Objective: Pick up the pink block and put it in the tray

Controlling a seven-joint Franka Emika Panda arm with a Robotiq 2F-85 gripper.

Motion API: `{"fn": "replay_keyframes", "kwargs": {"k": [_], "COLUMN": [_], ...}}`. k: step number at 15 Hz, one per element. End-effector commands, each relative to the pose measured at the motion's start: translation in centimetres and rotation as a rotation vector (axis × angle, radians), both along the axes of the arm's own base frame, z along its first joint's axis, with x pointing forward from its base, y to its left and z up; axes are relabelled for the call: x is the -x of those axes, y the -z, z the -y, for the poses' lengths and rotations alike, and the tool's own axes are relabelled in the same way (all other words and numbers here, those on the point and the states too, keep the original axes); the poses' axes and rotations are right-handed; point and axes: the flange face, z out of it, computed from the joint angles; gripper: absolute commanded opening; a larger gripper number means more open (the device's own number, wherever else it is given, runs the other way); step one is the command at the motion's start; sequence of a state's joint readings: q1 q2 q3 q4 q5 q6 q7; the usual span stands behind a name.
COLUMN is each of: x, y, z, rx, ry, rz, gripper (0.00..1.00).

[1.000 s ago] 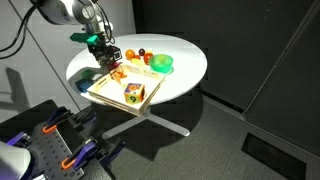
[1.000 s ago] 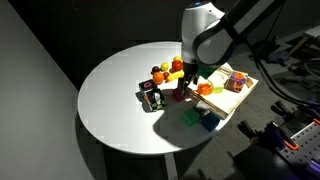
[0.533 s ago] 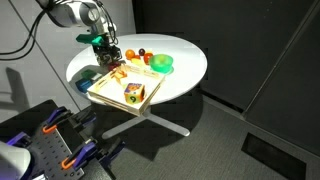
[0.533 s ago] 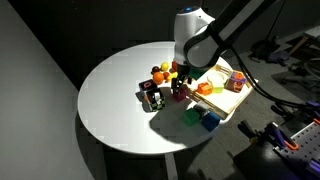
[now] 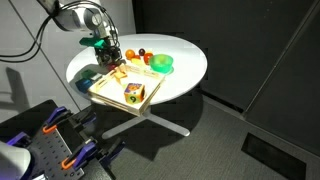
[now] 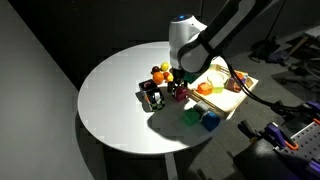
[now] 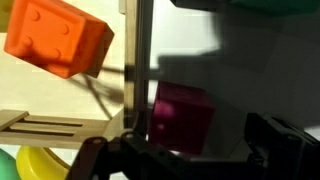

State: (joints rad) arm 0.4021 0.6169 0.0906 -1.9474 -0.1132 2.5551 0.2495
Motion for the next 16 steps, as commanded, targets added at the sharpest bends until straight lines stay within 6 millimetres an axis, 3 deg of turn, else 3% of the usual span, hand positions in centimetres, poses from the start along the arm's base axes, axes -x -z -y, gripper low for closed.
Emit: {"fn": "replay_keyframes", "kwargs": {"k": [1, 8, 9, 10, 14, 16], "x": [-0.9, -1.4, -1.4, -1.4, -1.5, -1.4], "y": [0.5, 1.9, 2.1, 2.3, 2.2, 1.5], "z": [-0.6, -0.8, -0.8, -0.9, -1.0, -0.8], "rx": [0.011, 0.012, 0.015, 0.017, 0.017, 0.015], "ry": [0.011, 0.014, 0.010, 0.009, 0.004, 0.005], "rz": [0.013, 0.002, 0.001, 0.000, -0.001, -0.001], "gripper": [1.00, 1.00, 0.91, 0.74, 0.40, 0.32]}}
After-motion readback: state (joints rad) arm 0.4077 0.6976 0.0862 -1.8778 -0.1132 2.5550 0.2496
